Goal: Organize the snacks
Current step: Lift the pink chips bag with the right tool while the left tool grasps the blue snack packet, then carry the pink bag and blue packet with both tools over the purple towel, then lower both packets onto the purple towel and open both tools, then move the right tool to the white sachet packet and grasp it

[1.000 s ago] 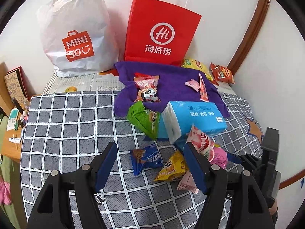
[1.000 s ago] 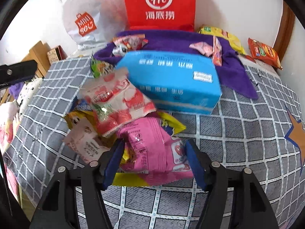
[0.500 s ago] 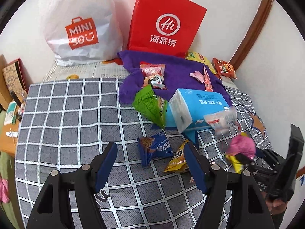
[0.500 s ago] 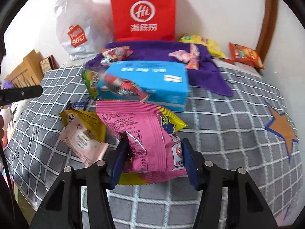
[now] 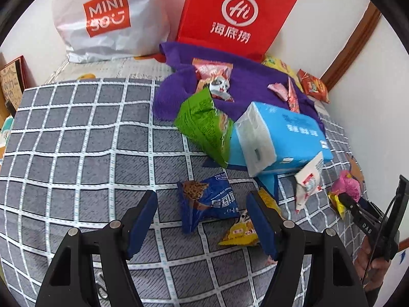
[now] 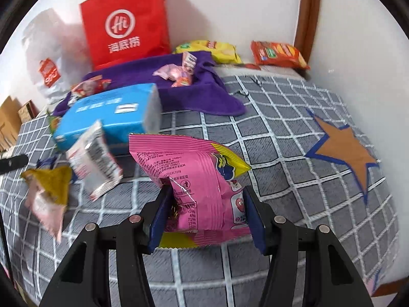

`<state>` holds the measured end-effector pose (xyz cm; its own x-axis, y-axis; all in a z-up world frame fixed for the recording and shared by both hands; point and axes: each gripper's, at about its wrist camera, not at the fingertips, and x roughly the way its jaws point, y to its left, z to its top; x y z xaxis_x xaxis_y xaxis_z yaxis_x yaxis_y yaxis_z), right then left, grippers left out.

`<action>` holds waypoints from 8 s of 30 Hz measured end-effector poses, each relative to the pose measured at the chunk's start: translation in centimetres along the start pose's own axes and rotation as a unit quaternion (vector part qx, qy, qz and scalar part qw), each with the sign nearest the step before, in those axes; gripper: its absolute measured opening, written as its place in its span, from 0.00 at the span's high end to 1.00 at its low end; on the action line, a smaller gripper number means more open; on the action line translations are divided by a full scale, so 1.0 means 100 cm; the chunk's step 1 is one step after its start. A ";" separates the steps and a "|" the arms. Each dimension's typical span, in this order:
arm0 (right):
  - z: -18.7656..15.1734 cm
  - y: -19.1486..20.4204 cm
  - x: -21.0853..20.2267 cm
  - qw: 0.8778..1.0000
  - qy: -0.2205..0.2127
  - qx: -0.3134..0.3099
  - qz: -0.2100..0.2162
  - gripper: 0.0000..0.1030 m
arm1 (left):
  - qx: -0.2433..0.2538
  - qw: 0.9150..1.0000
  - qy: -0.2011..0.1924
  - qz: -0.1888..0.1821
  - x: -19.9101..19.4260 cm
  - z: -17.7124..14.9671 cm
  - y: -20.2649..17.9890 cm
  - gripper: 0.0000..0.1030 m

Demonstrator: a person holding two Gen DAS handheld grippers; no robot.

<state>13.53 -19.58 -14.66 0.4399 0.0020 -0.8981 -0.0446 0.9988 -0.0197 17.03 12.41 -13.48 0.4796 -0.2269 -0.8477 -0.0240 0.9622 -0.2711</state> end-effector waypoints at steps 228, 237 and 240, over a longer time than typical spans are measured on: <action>0.239 0.082 0.062 0.987 -0.045 -0.063 0.139 0.30 | 0.034 0.999 -0.022 -0.023 0.059 0.195 -0.063 0.22; 0.204 0.069 0.010 0.990 -0.068 -0.057 0.109 0.30 | 0.077 0.994 -0.079 -0.025 0.012 0.189 -0.085 0.22; 0.192 0.057 -0.003 0.991 -0.073 -0.028 0.113 0.30 | 0.083 0.992 -0.086 -0.029 -0.002 0.188 -0.092 0.23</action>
<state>30.34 -12.93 -6.05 0.5383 0.2364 -0.8089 -0.2041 0.9679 0.1470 33.65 6.46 -2.30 0.6186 -0.2682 -0.7385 0.1467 0.9628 -0.2268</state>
